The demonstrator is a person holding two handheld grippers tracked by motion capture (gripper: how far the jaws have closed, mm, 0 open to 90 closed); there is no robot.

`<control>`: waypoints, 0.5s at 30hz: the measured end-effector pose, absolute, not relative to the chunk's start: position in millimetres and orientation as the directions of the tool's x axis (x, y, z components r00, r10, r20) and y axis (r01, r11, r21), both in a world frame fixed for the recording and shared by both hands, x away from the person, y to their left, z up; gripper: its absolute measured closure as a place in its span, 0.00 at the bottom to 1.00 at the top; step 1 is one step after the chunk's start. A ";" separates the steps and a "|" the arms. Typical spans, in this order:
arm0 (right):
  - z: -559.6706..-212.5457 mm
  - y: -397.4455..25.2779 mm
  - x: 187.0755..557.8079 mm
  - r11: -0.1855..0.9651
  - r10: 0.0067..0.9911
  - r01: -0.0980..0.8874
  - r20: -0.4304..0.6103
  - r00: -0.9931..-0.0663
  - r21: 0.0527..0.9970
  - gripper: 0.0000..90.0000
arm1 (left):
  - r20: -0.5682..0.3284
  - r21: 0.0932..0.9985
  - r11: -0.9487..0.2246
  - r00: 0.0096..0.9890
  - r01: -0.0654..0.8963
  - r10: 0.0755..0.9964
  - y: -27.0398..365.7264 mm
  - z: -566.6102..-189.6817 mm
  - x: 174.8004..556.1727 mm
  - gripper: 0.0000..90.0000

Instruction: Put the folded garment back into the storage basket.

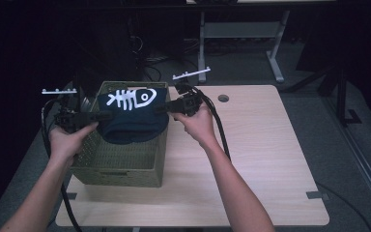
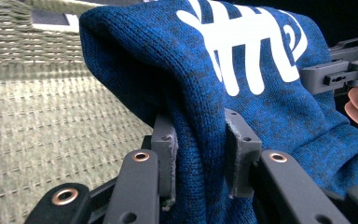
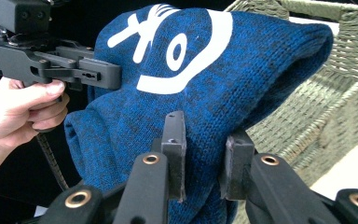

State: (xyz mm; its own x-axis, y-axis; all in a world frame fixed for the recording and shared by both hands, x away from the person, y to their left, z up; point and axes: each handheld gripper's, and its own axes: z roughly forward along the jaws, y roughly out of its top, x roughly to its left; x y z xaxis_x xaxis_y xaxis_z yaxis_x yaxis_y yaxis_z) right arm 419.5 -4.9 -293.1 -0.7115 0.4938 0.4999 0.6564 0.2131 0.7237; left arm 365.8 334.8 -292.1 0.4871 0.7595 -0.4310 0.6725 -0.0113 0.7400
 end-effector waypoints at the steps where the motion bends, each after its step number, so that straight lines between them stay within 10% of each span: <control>1: -293.9 -3.2 419.7 0.212 0.494 0.658 0.501 -0.711 0.723 0.83 | -0.432 0.740 -0.008 0.485 0.672 0.760 336.4 -292.3 365.7 0.77; 15: -307.2 18.2 423.8 0.211 0.498 0.668 0.510 -0.701 0.713 0.83 | -0.436 0.727 0.020 0.439 0.686 0.785 354.1 -301.7 366.4 0.76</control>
State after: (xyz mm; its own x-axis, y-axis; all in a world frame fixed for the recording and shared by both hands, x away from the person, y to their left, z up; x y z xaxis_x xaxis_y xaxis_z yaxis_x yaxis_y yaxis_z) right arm 423.8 18.2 -307.2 -0.7015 0.4977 0.5101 0.6684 0.2111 0.7132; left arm 366.4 354.1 -301.7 0.4394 0.7852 -0.4363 0.6861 0.0202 0.7272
